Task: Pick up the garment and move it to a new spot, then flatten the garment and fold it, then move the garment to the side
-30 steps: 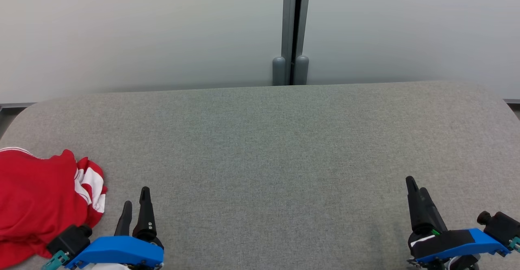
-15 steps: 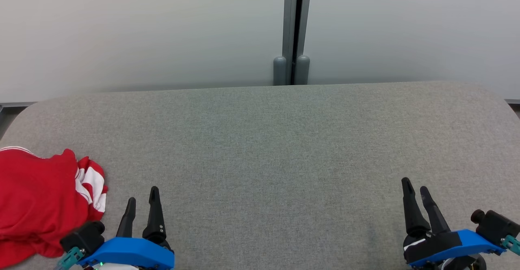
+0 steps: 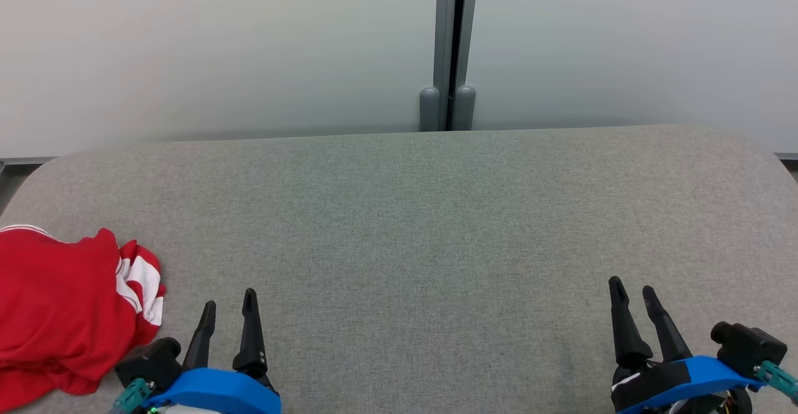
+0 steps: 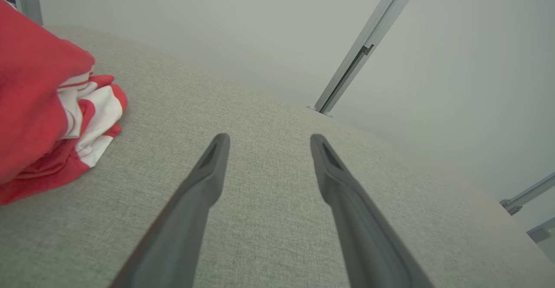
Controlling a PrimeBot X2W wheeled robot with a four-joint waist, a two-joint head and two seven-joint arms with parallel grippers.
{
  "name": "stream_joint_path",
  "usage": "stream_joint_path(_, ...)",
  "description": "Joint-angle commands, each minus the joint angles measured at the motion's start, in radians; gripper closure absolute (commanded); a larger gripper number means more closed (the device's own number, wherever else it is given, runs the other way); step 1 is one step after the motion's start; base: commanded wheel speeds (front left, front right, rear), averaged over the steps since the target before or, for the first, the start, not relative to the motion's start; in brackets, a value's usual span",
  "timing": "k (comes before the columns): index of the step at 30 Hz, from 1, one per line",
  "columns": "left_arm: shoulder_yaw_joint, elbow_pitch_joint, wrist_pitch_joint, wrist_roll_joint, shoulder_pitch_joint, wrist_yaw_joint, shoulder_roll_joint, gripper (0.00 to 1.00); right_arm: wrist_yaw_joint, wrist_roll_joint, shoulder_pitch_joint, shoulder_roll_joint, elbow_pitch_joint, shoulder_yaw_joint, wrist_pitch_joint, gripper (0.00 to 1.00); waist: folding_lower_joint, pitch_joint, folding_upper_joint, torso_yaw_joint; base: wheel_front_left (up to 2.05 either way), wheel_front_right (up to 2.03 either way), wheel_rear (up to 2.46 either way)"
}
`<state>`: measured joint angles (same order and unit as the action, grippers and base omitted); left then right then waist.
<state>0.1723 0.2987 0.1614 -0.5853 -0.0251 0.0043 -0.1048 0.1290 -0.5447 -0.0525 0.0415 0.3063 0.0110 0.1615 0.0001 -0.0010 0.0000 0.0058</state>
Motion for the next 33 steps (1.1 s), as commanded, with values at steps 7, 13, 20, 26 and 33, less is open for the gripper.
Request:
stream_joint_path(7, 0.016, 0.006, 0.023, 0.065, -0.014, 0.016, -0.010, 0.00, 0.002, 0.067, -0.003, 0.009, 0.005, -0.007, 0.022, 0.00, -0.0001, -0.002, 0.0000, 0.002, 0.00, 0.00, 0.00)
stream_joint_path(13, 0.023, 0.009, 0.037, 0.108, -0.012, 0.026, -0.012, 0.00, 0.002, 0.123, -0.001, 0.010, 0.011, 0.001, 0.024, 0.00, -0.0001, -0.003, 0.0000, 0.004, 0.00, 0.00, 0.00)
stream_joint_path(20, 0.032, 0.016, 0.051, 0.149, -0.010, 0.040, -0.013, 0.00, 0.002, 0.176, -0.001, 0.011, 0.017, 0.004, 0.032, 0.00, -0.0001, -0.003, 0.0000, 0.007, 0.00, 0.00, 0.00)
stream_joint_path(26, 0.041, 0.022, 0.064, 0.185, -0.003, 0.049, -0.018, 0.00, 0.002, 0.214, -0.002, 0.011, 0.026, 0.009, 0.037, 0.00, -0.0001, -0.004, 0.0000, 0.007, 0.00, 0.00, 0.00)
stream_joint_path(33, 0.048, 0.024, 0.063, 0.207, 0.012, 0.060, -0.016, 0.00, 0.003, 0.262, 0.000, 0.012, 0.030, 0.011, 0.047, 0.00, -0.0001, -0.008, 0.0000, 0.007, 0.00, 0.00, 0.00)
